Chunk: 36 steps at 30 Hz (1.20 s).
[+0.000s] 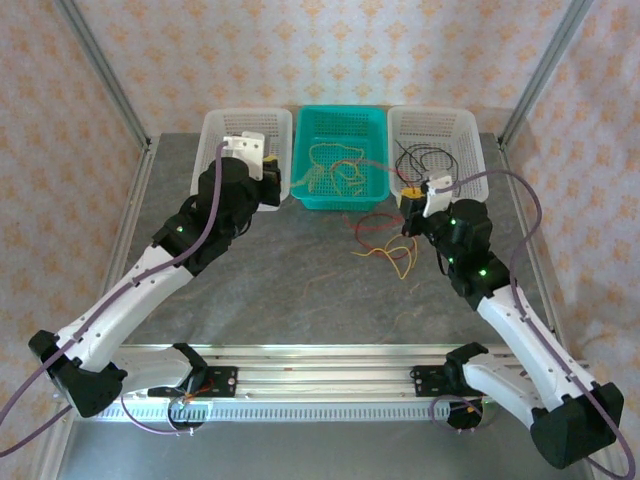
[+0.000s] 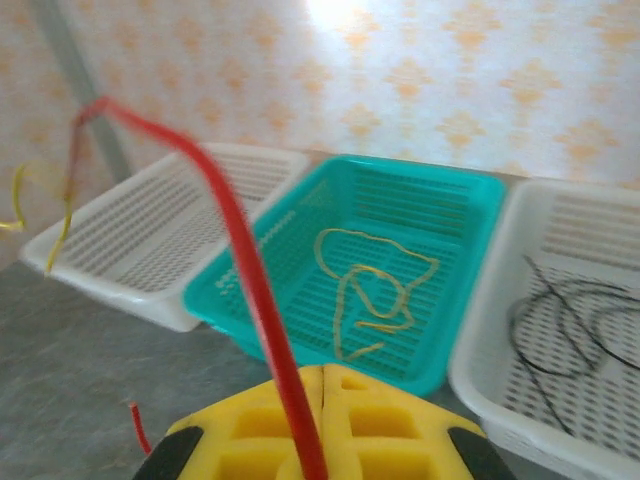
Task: Untangle the cables
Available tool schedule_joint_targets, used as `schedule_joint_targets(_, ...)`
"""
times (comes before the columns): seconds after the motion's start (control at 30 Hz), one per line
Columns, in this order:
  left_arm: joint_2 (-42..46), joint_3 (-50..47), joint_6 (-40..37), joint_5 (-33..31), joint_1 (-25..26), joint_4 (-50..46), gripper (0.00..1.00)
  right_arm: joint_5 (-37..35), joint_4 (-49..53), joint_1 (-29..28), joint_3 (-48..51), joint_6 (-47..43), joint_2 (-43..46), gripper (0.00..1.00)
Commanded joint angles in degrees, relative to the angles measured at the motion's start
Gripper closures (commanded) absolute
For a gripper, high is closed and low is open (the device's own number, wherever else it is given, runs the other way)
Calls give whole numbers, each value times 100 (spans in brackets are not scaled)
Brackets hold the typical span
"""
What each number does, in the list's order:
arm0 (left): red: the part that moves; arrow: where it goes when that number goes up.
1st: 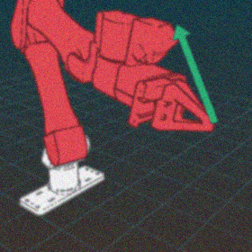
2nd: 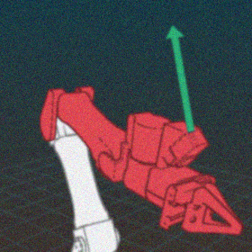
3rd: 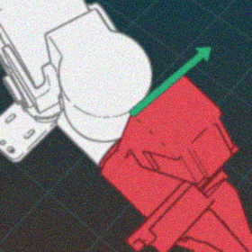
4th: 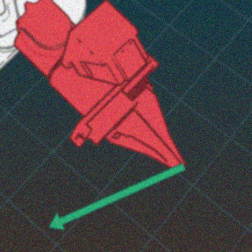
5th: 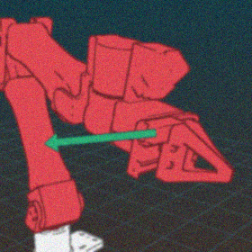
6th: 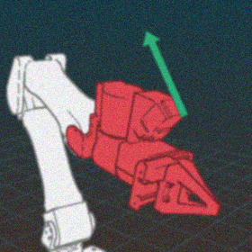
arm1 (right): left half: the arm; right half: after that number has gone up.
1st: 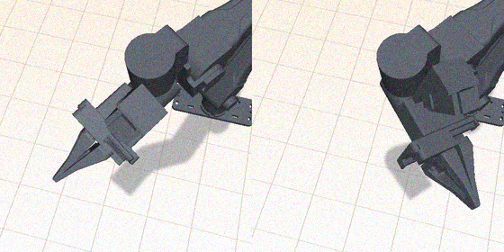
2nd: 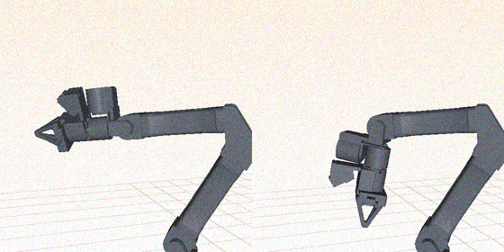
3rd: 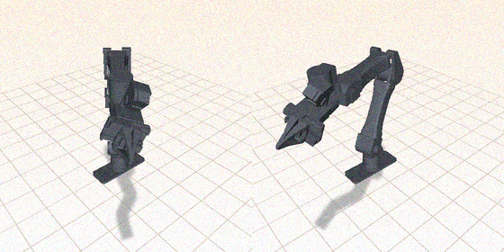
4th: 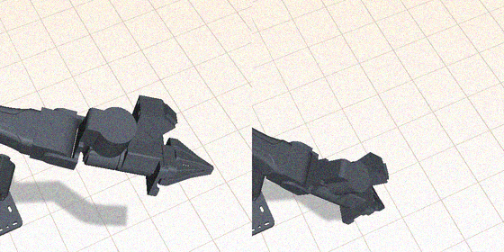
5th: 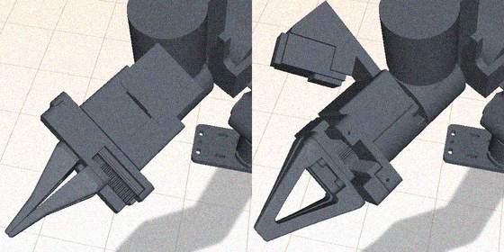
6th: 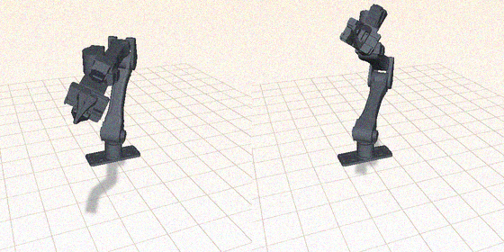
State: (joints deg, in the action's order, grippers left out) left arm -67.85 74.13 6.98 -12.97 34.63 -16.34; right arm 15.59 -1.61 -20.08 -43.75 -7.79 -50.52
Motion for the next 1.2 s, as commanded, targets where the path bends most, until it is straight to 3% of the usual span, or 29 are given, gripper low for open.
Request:
schedule_joint_targets(0.0, 140, -180, 259, -936, -142, -327, 100, -1138, 275, 30, -59, 454, 353, 100)
schedule_joint_targets(0.1, 225, -330, 446, -907, -346, -370, 100, -1400, 479, 28, -55, 596, 557, 100)
schedule_joint_targets(0.33, -18, -357, 831, 102, -752, 53, 100, -1922, 1218, 30, -232, 1440, 509, 100)
schedule_joint_targets(0.77, -1749, 613, 1204, 1237, -866, 821, 100, -919, 1310, 30, 136, 1788, 994, 100)
schedule_joint_targets(1.17, -3581, 2115, 1026, 1498, -1001, 819, 100, -452, 1140, 30, 303, 1904, 1080, 100)
